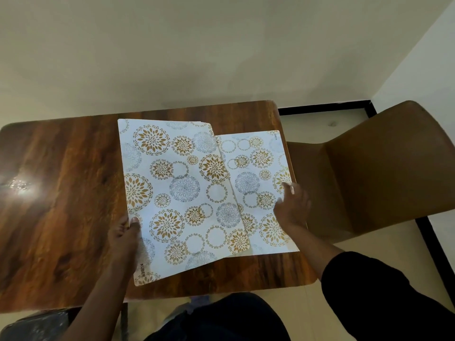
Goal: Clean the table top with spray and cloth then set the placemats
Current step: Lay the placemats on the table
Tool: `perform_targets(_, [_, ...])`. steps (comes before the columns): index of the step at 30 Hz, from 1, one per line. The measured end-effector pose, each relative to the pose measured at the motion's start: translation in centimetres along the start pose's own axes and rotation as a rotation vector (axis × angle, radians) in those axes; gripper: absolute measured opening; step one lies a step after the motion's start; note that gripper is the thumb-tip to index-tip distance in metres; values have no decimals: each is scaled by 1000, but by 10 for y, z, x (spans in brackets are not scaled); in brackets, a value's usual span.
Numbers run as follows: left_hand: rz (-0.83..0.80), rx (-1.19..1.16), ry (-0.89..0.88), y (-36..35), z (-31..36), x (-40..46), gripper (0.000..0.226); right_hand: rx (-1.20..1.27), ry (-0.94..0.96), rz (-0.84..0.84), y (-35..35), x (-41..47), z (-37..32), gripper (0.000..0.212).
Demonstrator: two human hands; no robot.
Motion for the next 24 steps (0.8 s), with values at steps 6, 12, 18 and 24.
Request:
perform_targets(6, [-19, -5, 2, -3, -6, 3, 32, -58, 313, -302, -34, -26, -19, 52])
perform_targets(12, [33, -19, -2, -2, -9, 4, 33, -118, 305, -432, -44, -28, -13, 55])
perform_targets(18, [38, -38, -3, 5, -14, 2, 31, -106, 260, -488, -43, -28, -19, 58])
perform_targets(24, [13, -90, 22, 7, -23, 2, 30, 60, 184, -446, -32, -23, -47, 50])
Point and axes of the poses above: each hand's wrist, its own x-axis towards the middle knuckle, its own y-axis out of the back of the hand, z = x × y, the point moved 8 cm from there along x, towards the middle knuckle, and after that the axes turned 11 degrees about x, right-handed, at the moved point
